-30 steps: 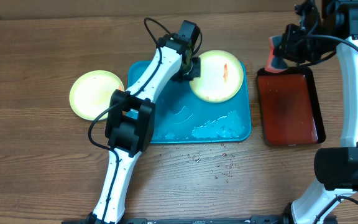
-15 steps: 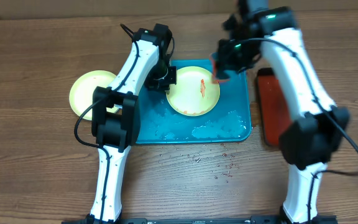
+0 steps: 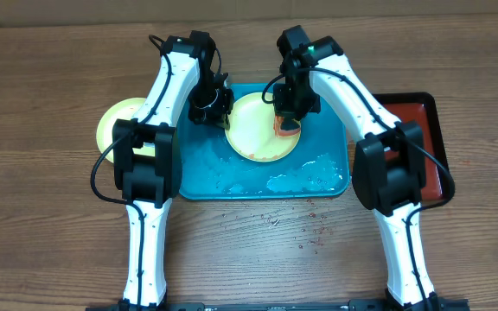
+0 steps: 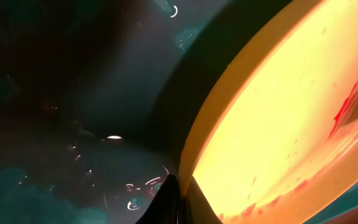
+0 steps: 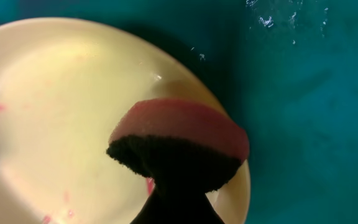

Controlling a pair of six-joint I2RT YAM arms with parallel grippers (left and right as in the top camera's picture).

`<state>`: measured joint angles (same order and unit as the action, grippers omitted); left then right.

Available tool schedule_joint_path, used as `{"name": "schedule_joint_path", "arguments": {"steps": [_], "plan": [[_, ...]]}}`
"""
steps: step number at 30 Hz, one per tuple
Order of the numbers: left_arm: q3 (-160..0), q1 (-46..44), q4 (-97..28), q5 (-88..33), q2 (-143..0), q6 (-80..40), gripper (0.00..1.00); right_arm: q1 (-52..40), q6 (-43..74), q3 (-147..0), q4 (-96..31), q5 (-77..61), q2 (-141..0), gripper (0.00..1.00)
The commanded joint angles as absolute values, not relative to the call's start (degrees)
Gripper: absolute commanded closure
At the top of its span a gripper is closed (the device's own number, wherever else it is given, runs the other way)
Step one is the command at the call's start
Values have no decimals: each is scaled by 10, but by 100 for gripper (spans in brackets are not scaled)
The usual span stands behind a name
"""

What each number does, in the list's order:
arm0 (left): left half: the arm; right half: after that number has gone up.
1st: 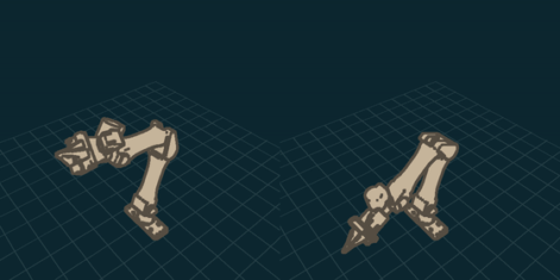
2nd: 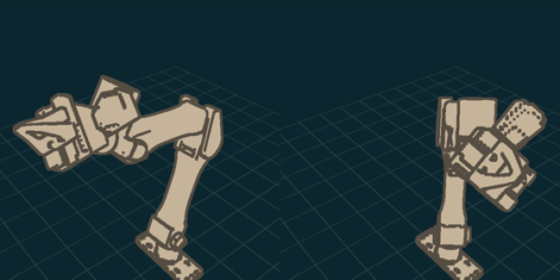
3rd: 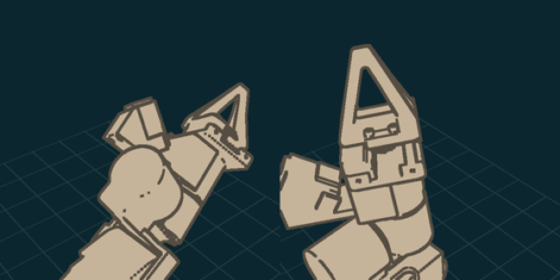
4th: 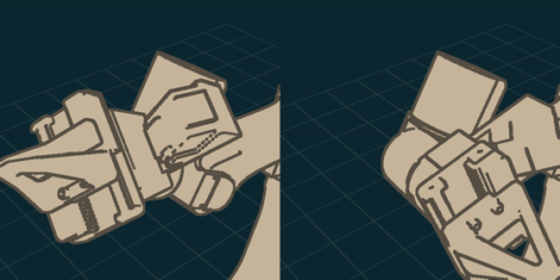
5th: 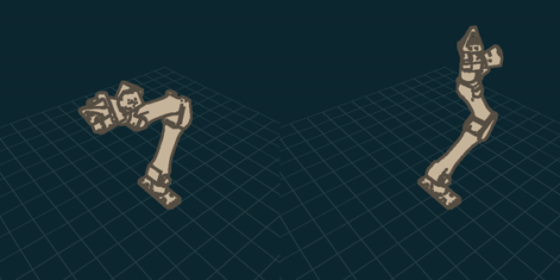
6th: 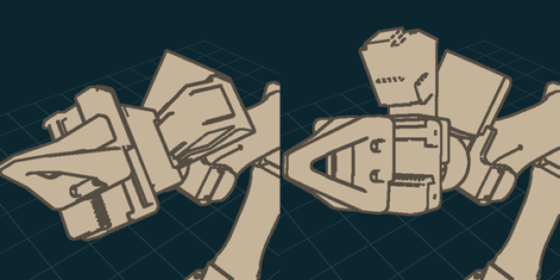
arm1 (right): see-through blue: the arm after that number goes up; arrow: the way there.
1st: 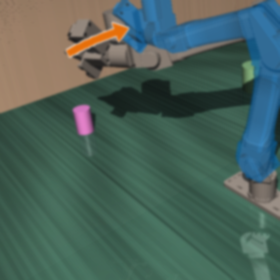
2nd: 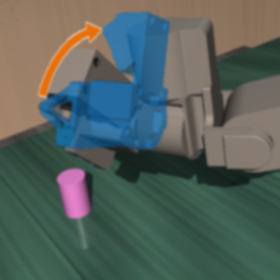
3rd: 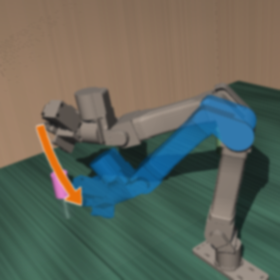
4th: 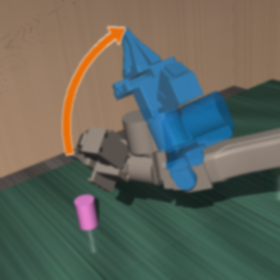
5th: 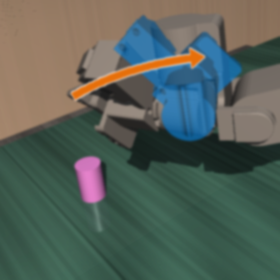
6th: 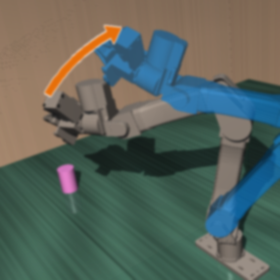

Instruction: Clean dirty plates on tray and stack at the side

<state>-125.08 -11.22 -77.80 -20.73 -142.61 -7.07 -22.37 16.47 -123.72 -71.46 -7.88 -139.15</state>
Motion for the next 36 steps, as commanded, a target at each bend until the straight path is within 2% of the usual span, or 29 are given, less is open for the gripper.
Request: {"name": "schedule_joint_path", "arguments": {"steps": [1, 5, 14, 18, 23, 30, 36], "plan": [[-1249, -114, -777, -226, -1423, -53, 96, -222, 177, -1237, -707, -65, -1421, 96], [-1249, -115, -777, -226, -1423, -53, 96, -222, 174, -1237, -703, -95, -1450, 96], [-1249, -116, -776, -236, -1423, -51, 96, -272, 130, -1237, -658, -270, -1465, 96], [-1249, -116, -772, -242, -1423, -51, 96, -300, 119, -1237, -673, -278, -1465, 96], [-1249, -115, -769, -241, -1423, -51, 96, -306, 87, -1237, -727, -268, -1465, 96], [-1249, -115, -769, -238, -1423, -46, 96, -256, 92, -1258, -814, -89, -1464, 96], [-1249, -115, -769, -238, -1423, -46, 96, -214, 118, -1273, -799, -69, -1464, 96]]}}
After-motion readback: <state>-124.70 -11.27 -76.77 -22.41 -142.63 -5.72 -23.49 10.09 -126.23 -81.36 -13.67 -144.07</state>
